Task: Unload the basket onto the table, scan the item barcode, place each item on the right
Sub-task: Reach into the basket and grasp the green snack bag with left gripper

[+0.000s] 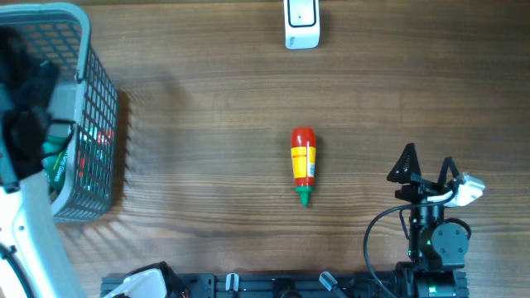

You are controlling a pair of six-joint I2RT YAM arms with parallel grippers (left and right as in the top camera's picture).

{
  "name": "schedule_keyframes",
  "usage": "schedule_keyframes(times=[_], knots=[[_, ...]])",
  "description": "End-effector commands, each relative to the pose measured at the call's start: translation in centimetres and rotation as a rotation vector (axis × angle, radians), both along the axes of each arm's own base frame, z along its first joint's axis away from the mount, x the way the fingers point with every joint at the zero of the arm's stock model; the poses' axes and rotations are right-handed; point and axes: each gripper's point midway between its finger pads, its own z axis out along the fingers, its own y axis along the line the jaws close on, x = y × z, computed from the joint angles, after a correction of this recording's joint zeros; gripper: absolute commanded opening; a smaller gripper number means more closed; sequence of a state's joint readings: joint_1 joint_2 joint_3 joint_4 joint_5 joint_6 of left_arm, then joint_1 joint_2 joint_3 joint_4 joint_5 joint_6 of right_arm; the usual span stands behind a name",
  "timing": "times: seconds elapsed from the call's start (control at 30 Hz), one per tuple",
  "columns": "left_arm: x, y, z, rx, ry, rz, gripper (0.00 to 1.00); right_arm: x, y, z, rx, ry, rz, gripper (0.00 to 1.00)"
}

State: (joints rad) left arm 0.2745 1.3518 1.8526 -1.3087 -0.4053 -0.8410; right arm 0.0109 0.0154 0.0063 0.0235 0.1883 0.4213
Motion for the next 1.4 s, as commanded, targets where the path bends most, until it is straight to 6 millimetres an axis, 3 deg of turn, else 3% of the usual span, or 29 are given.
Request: schedule_keyframes(times=[0.0, 0.17, 0.33, 0.63, 0.83, 1.17, 1.37], knots=[[-2.4, 3.4, -3.2, -0.195, 0.041, 0.158, 1.00, -0.1, -0.2, 0.1, 0.001, -0.007, -0.011, 1.00], [-4.3, 7.8, -8.1, -0.292, 0.167, 0.310, 1.00, -0.1, -0.2, 0.1, 0.000, -0.007, -0.011, 1.00], [-5.2, 10.6, -12.5, -0.357, 0.287, 0.372, 1.00, -0.1, -0.2, 0.1, 0.000, -0.007, -0.011, 1.00], [-8.0, 15.8, -14.5, -0.155, 0.387, 0.527, 1.00, -0.1, -0.2, 0.1, 0.000, -0.007, -0.011, 1.00], [-6.2, 17.3, -17.3, -0.084, 0.418, 0.386, 1.00, -0.1, -0.2, 0.1, 0.000, -0.007, -0.011, 1.00], [-3.5, 18.7, -19.9, -0.064, 0.329, 0.342, 1.00, -0.1, -0.2, 0.1, 0.000, -0.007, -0.011, 1.00], [-2.4, 19.3, -23.5, -0.114, 0.370, 0.326, 1.00, -0.1, -0.2, 0.1, 0.001, -0.007, -0.011, 1.00]])
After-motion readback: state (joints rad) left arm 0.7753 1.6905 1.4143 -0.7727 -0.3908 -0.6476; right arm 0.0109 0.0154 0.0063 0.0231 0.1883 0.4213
